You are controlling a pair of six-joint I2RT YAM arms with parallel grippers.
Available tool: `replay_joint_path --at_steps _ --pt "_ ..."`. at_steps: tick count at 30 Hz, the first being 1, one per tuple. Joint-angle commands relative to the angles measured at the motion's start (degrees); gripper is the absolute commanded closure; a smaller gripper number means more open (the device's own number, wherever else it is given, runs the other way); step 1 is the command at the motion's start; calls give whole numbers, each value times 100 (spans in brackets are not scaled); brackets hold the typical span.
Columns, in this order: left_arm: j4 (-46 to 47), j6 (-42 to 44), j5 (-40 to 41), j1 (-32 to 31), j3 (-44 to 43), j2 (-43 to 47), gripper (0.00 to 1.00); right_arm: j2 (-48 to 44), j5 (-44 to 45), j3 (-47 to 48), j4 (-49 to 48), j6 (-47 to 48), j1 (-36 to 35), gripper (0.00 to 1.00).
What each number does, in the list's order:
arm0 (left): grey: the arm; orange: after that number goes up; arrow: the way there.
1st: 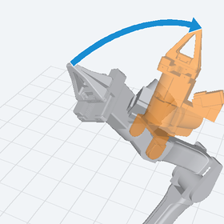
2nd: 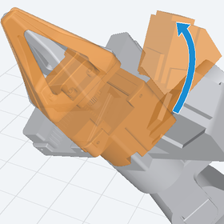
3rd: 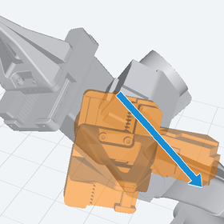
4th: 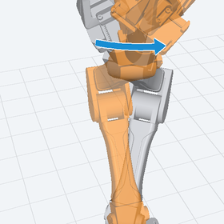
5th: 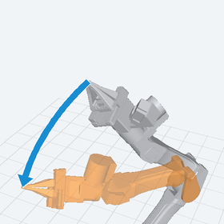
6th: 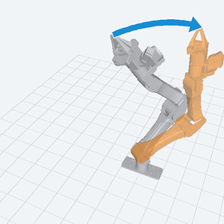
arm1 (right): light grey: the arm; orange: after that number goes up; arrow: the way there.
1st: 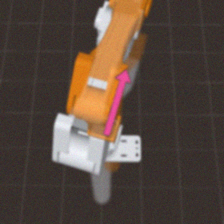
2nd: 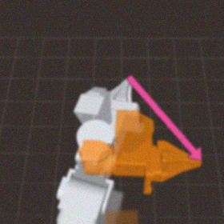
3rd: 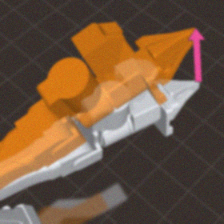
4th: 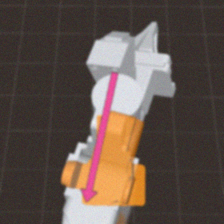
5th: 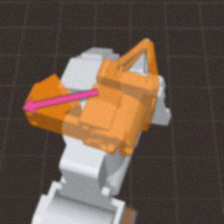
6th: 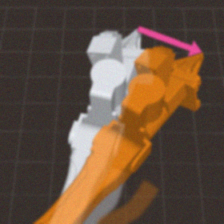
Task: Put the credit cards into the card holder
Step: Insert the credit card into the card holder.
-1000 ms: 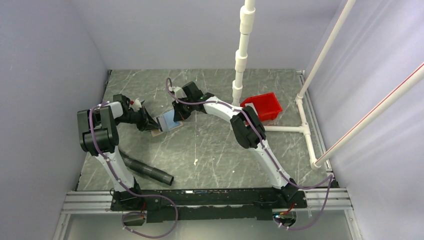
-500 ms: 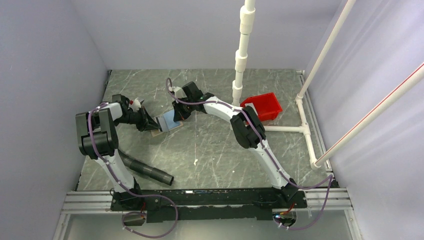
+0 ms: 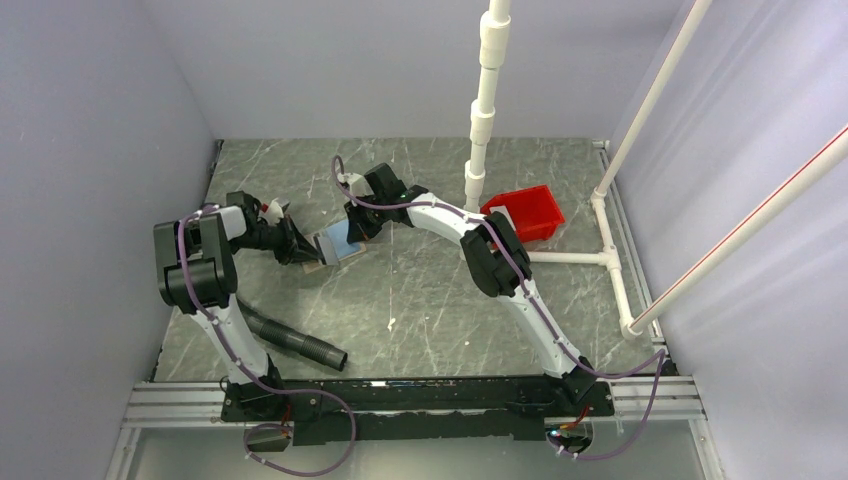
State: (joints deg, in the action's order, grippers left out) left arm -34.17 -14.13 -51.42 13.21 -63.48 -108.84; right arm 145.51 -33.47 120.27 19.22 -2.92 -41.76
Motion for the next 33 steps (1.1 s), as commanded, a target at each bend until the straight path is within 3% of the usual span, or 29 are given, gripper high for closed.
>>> replay_joint_path --at_steps 1,24,33 --pt "86 147 -242 -12 -90 -224 100 267 251 46 433 239 45 100" --pt "-69 111 16 32 -836 -822 100 383 279 146 529 239 32 100" --pt "216 -118 -275 30 -745 -902 100 406 253 170 539 240 30 100"
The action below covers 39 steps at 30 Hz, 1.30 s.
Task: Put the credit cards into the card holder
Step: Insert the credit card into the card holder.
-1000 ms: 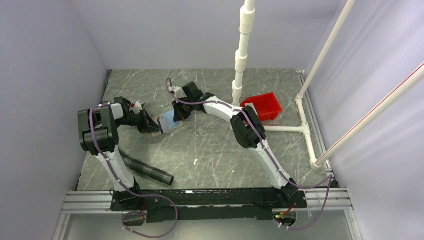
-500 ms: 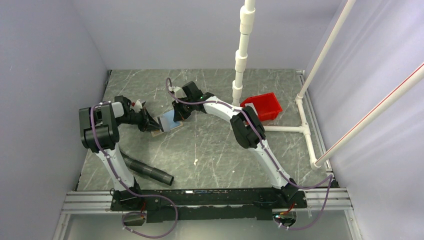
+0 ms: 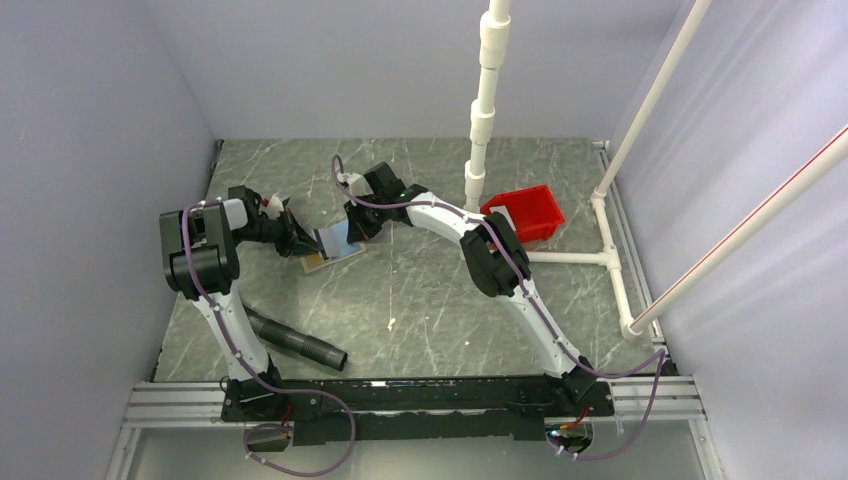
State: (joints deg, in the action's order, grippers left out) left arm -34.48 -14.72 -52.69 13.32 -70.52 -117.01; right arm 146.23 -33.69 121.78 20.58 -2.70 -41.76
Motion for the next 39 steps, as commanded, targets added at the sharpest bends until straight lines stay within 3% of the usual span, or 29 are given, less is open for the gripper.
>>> replay_joint_path --at_steps 1,17,24,29,35,39 --pt "284 -84 -271 12 -12 -108 100 335 270 30 403 217 28 100" --pt "253 -184 -801 -33 52 -418 100 373 249 70 425 217 19 100" --pt "629 -637 -588 -213 -88 -496 100 437 386 192 461 39 19 100" --pt "652 -758 -199 -356 -188 -512 100 373 1020 778 1095 -514 39 100" --pt "556 -664 -71 -357 -182 -533 100 -312 1346 442 1089 -848 115 81" --pt "586 -698 -77 -358 -167 -521 100 -339 1364 479 1109 -849 156 76"
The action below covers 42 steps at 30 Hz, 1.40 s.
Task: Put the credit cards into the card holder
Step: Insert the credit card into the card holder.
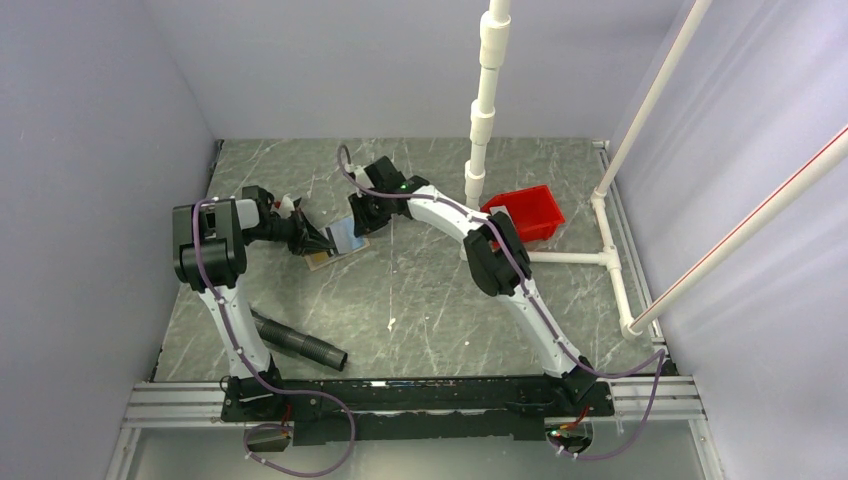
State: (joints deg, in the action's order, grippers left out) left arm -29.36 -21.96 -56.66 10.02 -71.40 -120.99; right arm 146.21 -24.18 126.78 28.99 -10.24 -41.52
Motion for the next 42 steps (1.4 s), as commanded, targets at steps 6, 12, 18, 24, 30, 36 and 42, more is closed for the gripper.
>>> replay_joint_path --at_steps 6,12,18,24,30,36,42 --pt "93 16 544 -27 36 81 100 -182 425 -17 242 -118 232 71" --pt "103 59 879 -24 101 345 100 -68 -224 -169 -19 -71 196 72" --pt "175 38 937 -28 139 416 100 -171 -235 -401 -204 140 55 53" --pt "500 -149 882 -24 309 504 100 121 459 -159 93 381 -91 61" --pt "577 -151 1094 -18 430 730 100 242 652 -129 168 530 -172 69" --pt "554 -115 1187 -11 459 702 100 258 618 -93 221 603 -180 74" --pt "632 -186 1252 -9 440 699 100 328 591 -1 290 640 -204 75"
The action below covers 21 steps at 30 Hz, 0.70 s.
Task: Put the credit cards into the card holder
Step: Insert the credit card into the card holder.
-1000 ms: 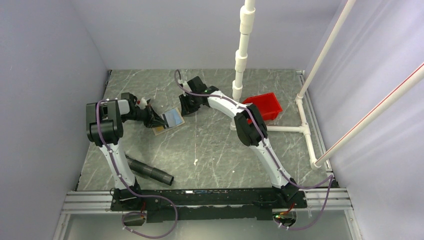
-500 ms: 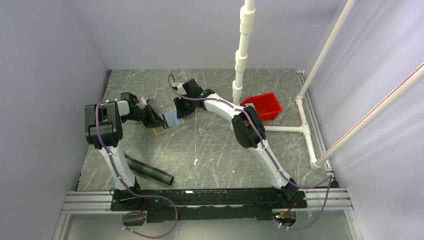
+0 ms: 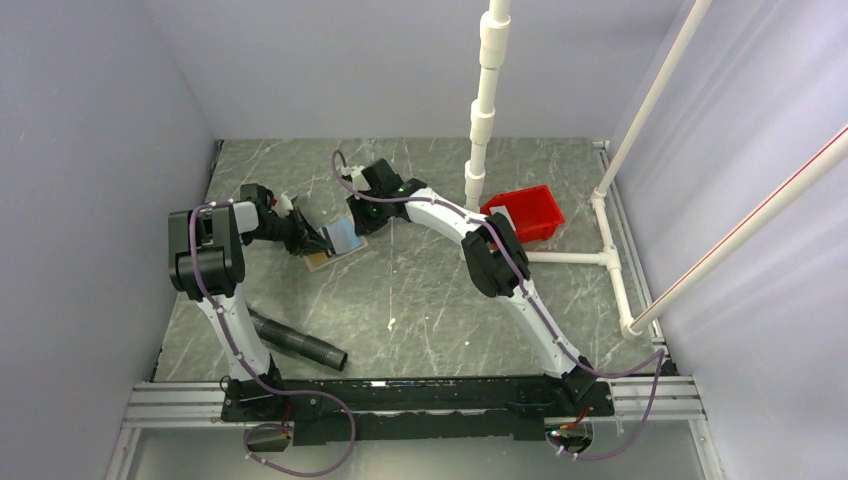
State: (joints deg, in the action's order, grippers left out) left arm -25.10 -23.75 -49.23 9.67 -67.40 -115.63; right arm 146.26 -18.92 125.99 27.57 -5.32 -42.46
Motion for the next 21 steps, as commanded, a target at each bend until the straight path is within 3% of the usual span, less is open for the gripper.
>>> replay_joint_path --at_steps 1,8,14,21 --pt "207 -5 528 24 22 154 100 337 66 98 445 166 -120 75" --pt "271 -62 760 26 76 238 100 402 81 162 498 185 -131 75" --pt "757 -434 355 -8 234 124 100 443 -101 188 500 158 -131 77" --pt "1183 -748 606 -115 587 237 100 440 -446 137 456 142 -138 85"
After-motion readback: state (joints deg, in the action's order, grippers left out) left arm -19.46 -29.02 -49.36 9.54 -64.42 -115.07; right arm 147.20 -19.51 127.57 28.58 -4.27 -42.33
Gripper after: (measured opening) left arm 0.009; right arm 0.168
